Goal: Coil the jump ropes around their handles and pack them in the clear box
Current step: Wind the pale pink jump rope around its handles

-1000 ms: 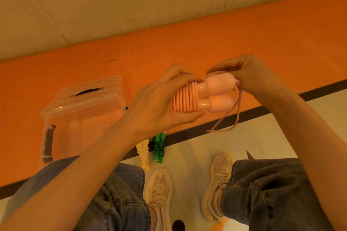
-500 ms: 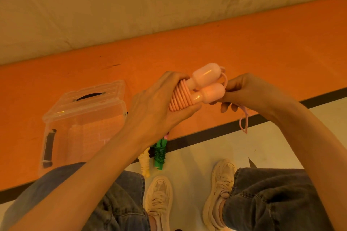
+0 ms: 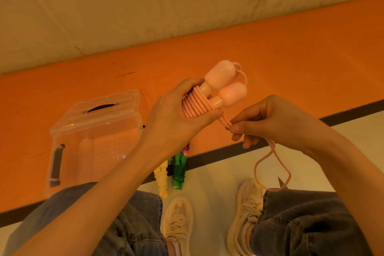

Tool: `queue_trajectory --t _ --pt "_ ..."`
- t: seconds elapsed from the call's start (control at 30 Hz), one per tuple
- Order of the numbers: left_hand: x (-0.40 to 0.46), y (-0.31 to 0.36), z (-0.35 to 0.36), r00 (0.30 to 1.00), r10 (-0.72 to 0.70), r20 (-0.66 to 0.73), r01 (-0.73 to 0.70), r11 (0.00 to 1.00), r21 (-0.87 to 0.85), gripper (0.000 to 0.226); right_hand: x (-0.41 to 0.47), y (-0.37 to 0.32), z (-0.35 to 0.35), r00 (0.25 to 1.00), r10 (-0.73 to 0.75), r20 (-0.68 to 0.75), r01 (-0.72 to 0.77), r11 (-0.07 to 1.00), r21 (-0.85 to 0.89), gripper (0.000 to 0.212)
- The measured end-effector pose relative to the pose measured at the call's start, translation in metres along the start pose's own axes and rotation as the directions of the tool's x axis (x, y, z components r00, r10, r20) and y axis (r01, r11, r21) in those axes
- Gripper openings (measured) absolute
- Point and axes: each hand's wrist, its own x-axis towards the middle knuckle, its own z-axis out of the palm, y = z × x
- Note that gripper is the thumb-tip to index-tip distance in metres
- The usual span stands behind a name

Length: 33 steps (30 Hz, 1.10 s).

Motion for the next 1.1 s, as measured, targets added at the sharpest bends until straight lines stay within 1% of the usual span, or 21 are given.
queue_trajectory --t 0.13,0.23,0.3,0.37,0.47,0.53,0.6,0.7,0.73,0.8,0.97,1.03,1.1 --pt "-0.001 -0.001 0.001 0.999 -0.008 0.037 0.007 1.000 0.010 0.051 0.000 -0.001 0.004 0.998 0.014 0.054 -0.014 1.000 -0.015 0.009" --pt "-0.001 -0.003 0.003 0.998 -0.012 0.066 0.009 0.999 0.050 0.053 -0.003 -0.003 0.002 0.996 -0.005 0.090 0.008 0.999 -0.035 0.011" --pt "0.000 -0.005 0.003 0.998 0.002 0.066 -0.009 0.995 0.099 0.056 -0.006 -0.005 0.000 0.997 -0.016 0.069 0.017 1.000 -0.017 0.019" --pt "0.002 -0.007 0.003 0.997 0.014 0.071 -0.024 0.989 0.143 0.056 -0.007 -0.006 -0.001 0.999 -0.039 0.012 0.039 0.999 -0.012 0.031" --pt "0.003 -0.009 0.003 0.995 -0.001 0.098 -0.016 0.985 0.172 0.056 -0.009 -0.009 -0.001 0.995 -0.098 -0.035 0.098 0.995 -0.024 0.029" --pt "0.002 -0.010 0.004 0.993 -0.017 0.114 -0.003 0.984 0.176 0.056 -0.009 -0.010 -0.001 0.994 -0.106 -0.034 0.106 0.994 -0.015 0.028" --pt "0.001 -0.010 0.004 0.991 -0.002 0.131 -0.027 0.975 0.220 0.057 -0.010 -0.011 -0.001 0.993 -0.105 -0.048 0.106 0.994 0.025 0.032" --pt "0.000 -0.007 0.003 0.985 0.055 0.165 -0.115 0.918 0.380 0.061 -0.008 -0.011 0.002 0.992 -0.114 -0.060 0.116 0.993 0.030 0.040" --pt "-0.001 -0.005 0.004 0.981 0.075 0.177 -0.147 0.887 0.437 0.061 -0.007 -0.011 0.004 0.992 -0.116 -0.055 0.118 0.993 0.024 0.039" --pt "-0.003 -0.003 0.005 0.978 0.094 0.189 -0.180 0.838 0.515 0.061 -0.006 -0.011 0.007 0.992 -0.115 -0.046 0.116 0.993 0.033 0.029" --pt "-0.003 -0.003 0.010 0.977 0.187 0.104 -0.213 0.803 0.556 0.067 -0.007 -0.011 0.007 0.991 -0.131 0.002 0.130 0.990 0.061 0.018" --pt "-0.002 -0.005 0.011 0.969 0.230 0.085 -0.236 0.779 0.581 0.068 -0.007 -0.010 0.007 0.989 -0.148 0.014 0.147 0.988 0.044 0.022" --pt "-0.001 -0.006 0.011 0.966 0.241 0.091 -0.247 0.763 0.597 0.071 -0.007 -0.009 0.008 0.987 -0.158 0.025 0.157 0.987 0.020 0.032"
